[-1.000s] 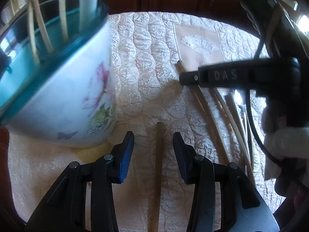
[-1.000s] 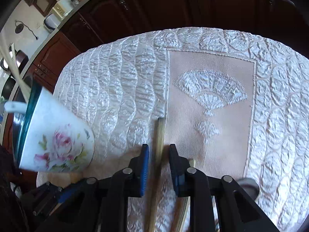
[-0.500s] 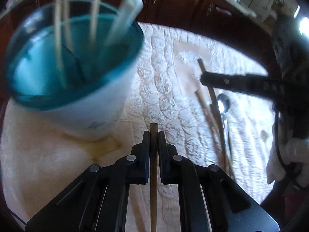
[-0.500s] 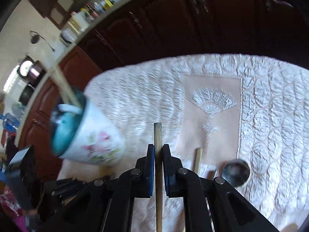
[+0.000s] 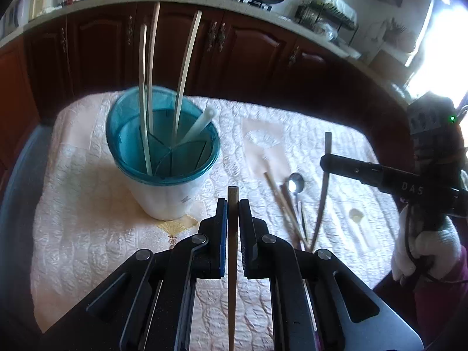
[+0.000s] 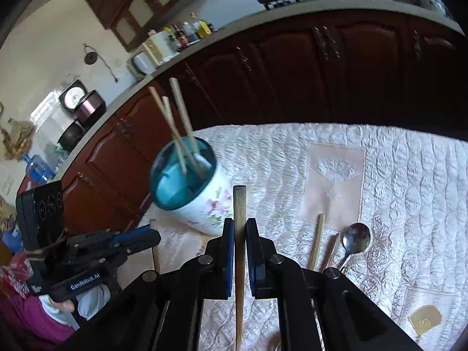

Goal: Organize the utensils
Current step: 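Lift both chopsticks and lower them into the floral cup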

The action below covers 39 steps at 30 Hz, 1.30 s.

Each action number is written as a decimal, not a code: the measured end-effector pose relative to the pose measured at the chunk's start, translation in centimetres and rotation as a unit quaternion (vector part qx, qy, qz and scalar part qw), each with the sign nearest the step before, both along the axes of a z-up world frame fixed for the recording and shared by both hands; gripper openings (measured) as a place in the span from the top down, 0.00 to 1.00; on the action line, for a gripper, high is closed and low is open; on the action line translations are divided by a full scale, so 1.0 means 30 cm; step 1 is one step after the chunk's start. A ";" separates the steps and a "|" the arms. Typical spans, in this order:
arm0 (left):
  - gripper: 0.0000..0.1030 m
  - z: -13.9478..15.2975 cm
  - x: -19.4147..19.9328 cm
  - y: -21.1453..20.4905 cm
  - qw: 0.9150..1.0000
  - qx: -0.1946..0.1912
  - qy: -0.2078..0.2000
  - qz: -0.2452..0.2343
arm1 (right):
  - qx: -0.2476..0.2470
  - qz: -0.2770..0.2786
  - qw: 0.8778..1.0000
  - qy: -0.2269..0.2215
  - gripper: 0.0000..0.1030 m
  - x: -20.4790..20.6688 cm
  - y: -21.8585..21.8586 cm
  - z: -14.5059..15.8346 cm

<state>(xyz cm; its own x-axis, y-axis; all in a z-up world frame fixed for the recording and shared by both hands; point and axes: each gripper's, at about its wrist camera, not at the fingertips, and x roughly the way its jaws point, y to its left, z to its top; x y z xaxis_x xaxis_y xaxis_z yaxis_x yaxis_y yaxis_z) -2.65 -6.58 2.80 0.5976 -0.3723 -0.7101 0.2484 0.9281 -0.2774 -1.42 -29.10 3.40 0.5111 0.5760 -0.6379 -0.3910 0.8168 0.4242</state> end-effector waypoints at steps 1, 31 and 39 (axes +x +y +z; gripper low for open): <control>0.94 0.019 -0.009 0.004 1.000 -0.002 -0.004 -0.002 | -0.002 0.001 1.000 -0.004 0.93 -0.005 0.002 0.010; 0.94 0.592 0.092 0.309 0.984 -0.002 -0.160 0.084 | -0.010 -0.003 0.984 -0.176 0.93 0.165 0.282 0.506; 0.94 0.472 0.184 0.291 0.982 0.044 -0.148 0.107 | -0.033 -0.022 0.982 -0.183 0.93 0.280 0.378 0.431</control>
<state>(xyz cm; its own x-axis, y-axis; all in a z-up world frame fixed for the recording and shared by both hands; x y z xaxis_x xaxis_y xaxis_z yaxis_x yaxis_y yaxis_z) 2.88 2.15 16.97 0.8401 -0.1614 -0.5178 0.1033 0.9848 -0.1394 6.99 -17.75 16.33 0.7368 0.5119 -0.4417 -0.4711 0.8573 0.2076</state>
